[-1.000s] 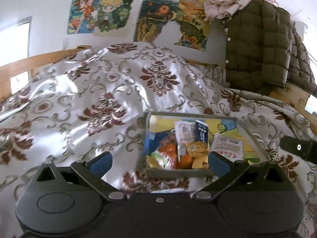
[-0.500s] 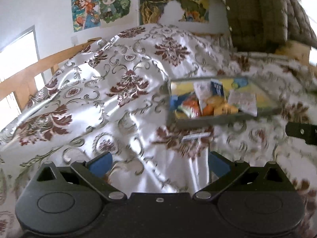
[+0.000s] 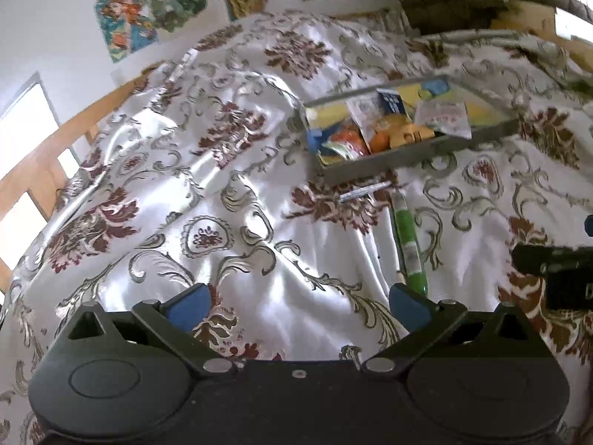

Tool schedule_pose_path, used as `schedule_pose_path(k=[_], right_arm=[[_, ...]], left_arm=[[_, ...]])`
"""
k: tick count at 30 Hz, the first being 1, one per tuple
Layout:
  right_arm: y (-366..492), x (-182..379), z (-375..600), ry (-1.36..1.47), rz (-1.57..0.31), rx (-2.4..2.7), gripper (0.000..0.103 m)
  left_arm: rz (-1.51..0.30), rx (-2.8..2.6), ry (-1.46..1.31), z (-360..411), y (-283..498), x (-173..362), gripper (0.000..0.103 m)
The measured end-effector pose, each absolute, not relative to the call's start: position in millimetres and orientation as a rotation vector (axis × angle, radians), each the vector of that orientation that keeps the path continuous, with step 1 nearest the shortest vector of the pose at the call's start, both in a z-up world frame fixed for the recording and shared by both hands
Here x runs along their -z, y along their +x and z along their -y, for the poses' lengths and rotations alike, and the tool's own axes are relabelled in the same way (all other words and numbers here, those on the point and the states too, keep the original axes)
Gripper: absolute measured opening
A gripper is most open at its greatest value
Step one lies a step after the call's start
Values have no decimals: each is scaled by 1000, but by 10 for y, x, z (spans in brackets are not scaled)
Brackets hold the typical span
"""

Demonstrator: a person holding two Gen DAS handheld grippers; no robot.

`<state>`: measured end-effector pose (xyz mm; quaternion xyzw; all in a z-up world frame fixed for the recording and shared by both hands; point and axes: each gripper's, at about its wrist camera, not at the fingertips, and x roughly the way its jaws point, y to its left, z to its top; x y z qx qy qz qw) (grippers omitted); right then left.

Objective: Organize snacks
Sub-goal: 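Move both tools back toward the green tube and silver stick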

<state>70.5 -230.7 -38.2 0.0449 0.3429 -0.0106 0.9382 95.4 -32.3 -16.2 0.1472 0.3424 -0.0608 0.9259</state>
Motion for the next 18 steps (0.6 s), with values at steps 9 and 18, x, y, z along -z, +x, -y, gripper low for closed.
schedule_pose_path(k=[9, 18], right_arm=[[840, 479, 2182, 19, -745, 16, 103], [953, 531, 2143, 11, -737, 5, 103]], left_arm=[[-758, 236, 374, 302, 1259, 140, 102], [-748, 231, 411, 237, 1608, 201, 102]])
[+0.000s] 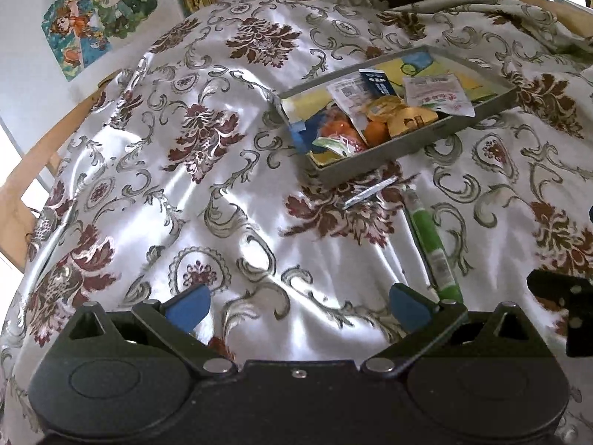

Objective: Organize snacks
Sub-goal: 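Move both tools back toward the green tube and silver stick, then grasp the green tube snack with the right gripper while the left grasps the silver stick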

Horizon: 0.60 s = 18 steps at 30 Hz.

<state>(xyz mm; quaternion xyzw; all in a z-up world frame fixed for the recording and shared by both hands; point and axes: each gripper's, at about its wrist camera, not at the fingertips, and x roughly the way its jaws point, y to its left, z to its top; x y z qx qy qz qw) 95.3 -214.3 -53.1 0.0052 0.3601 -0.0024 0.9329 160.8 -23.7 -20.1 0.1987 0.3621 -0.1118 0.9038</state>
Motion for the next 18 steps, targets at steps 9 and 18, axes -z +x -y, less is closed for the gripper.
schedule_pose_path(k=[9, 18], right_arm=[[1151, 603, 2022, -47, -697, 18, 103], [1300, 688, 1827, -80, -674, -36, 103]], left_arm=[[-783, 222, 394, 209, 1995, 399, 102], [-707, 261, 422, 245, 2329, 487, 102]])
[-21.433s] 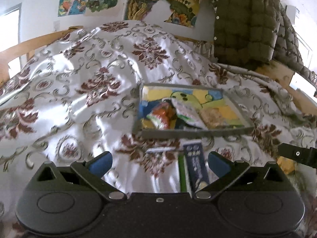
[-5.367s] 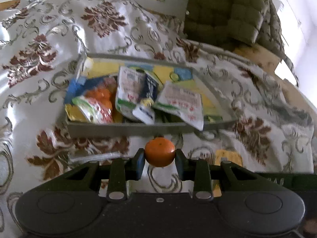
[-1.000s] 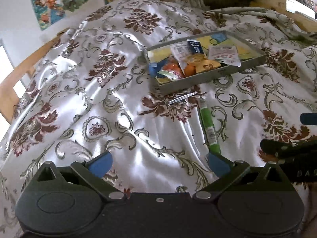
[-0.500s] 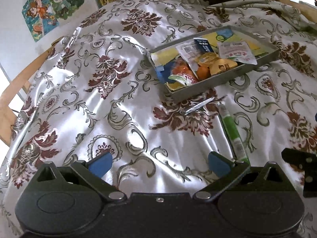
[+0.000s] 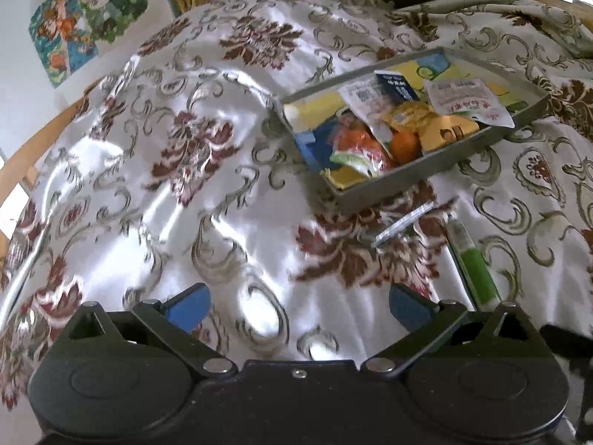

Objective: Organize snacks
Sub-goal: 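Grasp the green tube snack with the right gripper while the left grasps the silver stick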

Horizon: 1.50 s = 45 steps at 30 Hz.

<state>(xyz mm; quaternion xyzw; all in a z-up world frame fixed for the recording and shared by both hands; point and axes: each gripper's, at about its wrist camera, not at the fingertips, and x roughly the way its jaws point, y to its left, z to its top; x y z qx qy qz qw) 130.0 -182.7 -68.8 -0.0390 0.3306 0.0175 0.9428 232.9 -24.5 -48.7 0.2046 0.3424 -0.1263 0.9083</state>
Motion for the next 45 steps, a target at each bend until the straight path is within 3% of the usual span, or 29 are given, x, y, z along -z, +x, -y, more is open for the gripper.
schedule_pose_path(k=[10, 15, 19, 24, 26, 30, 31, 34, 40, 45], right_arm=[[1522, 880, 1563, -154, -688, -57, 102], [1652, 940, 1511, -149, -691, -2, 85], [1740, 990, 1513, -105, -721, 2, 74], [1765, 1015, 1416, -142, -721, -12, 51], [1772, 1024, 1385, -142, -727, -5, 46], [1780, 1008, 1389, -77, -750, -16, 28], [1780, 1003, 1393, -70, -753, -18, 27], [1775, 982, 1439, -25, -759, -17, 26], [1779, 946, 1574, 42, -775, 18, 21], [1769, 929, 1713, 79, -777, 66, 20]], left_arm=[[-595, 332, 482, 359, 2648, 635, 102], [-580, 448, 474, 483, 2773, 670, 102], [-603, 476, 507, 655, 2884, 837, 95], [-581, 496, 545, 710, 2886, 924, 94], [-586, 505, 532, 710, 2923, 913, 87], [-650, 563, 503, 757, 2999, 920, 52], [-657, 581, 509, 783, 2992, 928, 41], [-654, 617, 550, 868, 2924, 968, 22], [-663, 624, 561, 894, 2861, 951, 12], [-719, 607, 490, 862, 2904, 870, 12]])
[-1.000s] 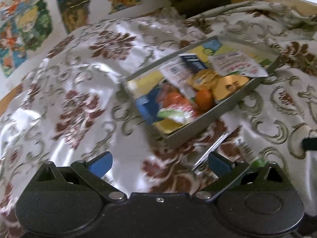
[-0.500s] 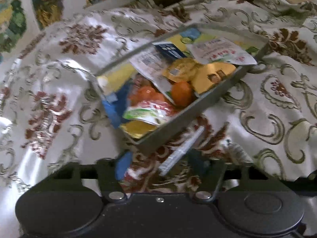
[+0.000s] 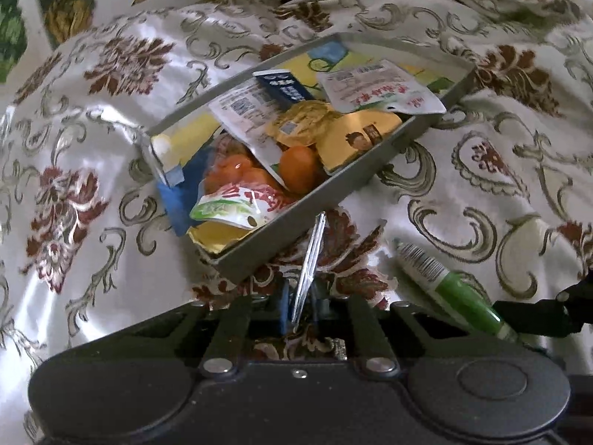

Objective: Organize snacks
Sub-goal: 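Grasp the green tube snack with the right gripper while the left grasps the silver stick, then lift and carry the green tube and silver stick toward the tray with both grippers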

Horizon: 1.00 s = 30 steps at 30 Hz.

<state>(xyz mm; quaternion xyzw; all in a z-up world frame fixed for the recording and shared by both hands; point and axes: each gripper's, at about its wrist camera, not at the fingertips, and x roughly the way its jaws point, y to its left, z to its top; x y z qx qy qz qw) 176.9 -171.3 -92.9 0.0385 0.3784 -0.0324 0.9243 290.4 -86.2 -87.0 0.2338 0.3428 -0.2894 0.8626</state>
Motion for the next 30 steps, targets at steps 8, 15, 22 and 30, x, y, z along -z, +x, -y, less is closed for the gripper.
schedule_pose_path(k=[8, 15, 22, 30], right_arm=[[1835, 972, 1896, 155, -747, 65, 21], [1979, 1033, 1985, 223, -733, 69, 24], [1975, 1011, 1995, 256, -731, 77, 20], [1840, 930, 2183, 360, -711, 91, 20]], left_arm=[[-729, 604, 452, 897, 3019, 943, 18], [-731, 594, 416, 960, 3099, 987, 18], [-771, 566, 344, 902, 3066, 899, 12], [-784, 535, 255, 782, 2885, 746, 5]])
